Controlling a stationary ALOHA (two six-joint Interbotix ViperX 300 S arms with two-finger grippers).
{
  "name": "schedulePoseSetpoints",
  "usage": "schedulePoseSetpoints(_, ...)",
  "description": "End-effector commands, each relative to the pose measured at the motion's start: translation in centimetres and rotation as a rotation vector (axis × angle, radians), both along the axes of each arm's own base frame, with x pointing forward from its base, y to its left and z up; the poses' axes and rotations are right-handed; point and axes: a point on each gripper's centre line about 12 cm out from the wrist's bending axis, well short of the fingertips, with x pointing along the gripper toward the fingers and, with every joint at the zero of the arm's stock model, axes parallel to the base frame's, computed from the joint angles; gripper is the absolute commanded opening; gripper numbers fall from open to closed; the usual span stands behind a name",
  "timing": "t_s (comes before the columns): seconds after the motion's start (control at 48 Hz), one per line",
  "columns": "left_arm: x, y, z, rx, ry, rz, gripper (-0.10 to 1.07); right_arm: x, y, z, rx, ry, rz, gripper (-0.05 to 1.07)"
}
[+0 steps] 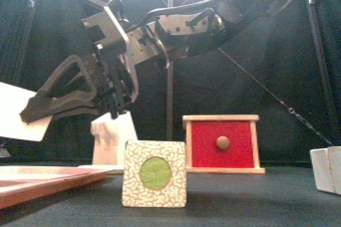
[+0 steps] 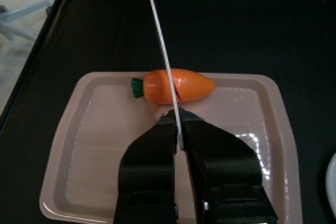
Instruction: Cut carrot
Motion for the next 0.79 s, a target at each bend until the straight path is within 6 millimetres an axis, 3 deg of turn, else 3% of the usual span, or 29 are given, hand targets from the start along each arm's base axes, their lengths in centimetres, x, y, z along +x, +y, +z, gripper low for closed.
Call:
schedulePoseSetpoints(0.0,0.0,-0.7,0.4,-0.029,0.002,-0.007,0.43,1.1,-1.0,2.6,0.014,-0.057,-0.023,0.32)
schedulePoseSetpoints(0.771,-0.2,-1.1,-0.4,-0.014,0.042,0.022,0.43,1.6,-1.5,1.6,0.022,-0.03,-0.04,0.32)
